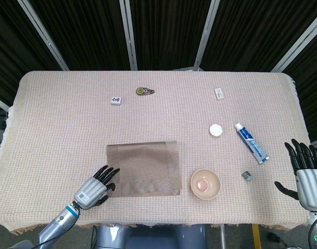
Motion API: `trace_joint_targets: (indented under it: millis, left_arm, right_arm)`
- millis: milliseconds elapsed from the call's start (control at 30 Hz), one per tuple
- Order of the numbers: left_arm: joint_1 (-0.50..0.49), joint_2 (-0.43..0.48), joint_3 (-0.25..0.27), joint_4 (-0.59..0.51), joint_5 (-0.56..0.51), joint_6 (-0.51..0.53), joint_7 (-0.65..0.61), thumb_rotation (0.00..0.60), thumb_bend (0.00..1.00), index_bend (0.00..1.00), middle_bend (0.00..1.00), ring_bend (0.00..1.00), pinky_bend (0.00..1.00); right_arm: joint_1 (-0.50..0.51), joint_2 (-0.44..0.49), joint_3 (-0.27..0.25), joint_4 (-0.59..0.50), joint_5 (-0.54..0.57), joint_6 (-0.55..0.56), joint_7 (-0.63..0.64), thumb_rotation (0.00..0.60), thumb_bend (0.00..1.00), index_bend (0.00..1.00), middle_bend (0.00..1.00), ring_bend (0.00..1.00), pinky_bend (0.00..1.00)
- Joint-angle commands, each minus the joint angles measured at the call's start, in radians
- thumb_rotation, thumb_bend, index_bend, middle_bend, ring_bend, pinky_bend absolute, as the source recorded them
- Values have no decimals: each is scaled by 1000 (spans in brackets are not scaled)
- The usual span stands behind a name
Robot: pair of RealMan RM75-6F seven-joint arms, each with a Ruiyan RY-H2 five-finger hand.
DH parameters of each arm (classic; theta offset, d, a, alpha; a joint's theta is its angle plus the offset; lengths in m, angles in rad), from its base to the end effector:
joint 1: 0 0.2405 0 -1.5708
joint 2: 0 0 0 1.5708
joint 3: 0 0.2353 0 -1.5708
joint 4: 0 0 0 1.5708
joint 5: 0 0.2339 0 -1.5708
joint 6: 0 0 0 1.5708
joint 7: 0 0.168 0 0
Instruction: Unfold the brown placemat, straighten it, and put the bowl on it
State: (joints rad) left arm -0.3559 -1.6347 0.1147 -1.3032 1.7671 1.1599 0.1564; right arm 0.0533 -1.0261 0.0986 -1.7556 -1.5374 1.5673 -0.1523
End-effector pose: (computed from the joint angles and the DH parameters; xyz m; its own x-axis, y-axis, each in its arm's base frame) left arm -0.2083 0.2011 -0.0907 0.5412 0.2760 0.7943 0.7458 -0.5938 -0.3018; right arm -0.2694 -0.2045 0.1600 0.4823 0.1158 0.8683 -0.8731 -0.0174 0.4873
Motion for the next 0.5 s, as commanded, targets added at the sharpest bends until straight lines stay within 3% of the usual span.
trace_joint_targets:
  millis: [33, 500]
  left_arm:
    - [-7, -13, 2, 9, -6, -13, 11, 600, 365, 442, 0, 0, 0]
    - [-19, -35, 9, 32, -31, -20, 22, 600, 433, 484, 0, 0, 0]
  right_arm:
    - [0, 2, 1, 0, 2, 0, 3, 600, 0, 0, 0, 0, 0]
    - [1, 5, 3, 3, 8, -2, 16, 600, 0, 0, 0, 0, 0]
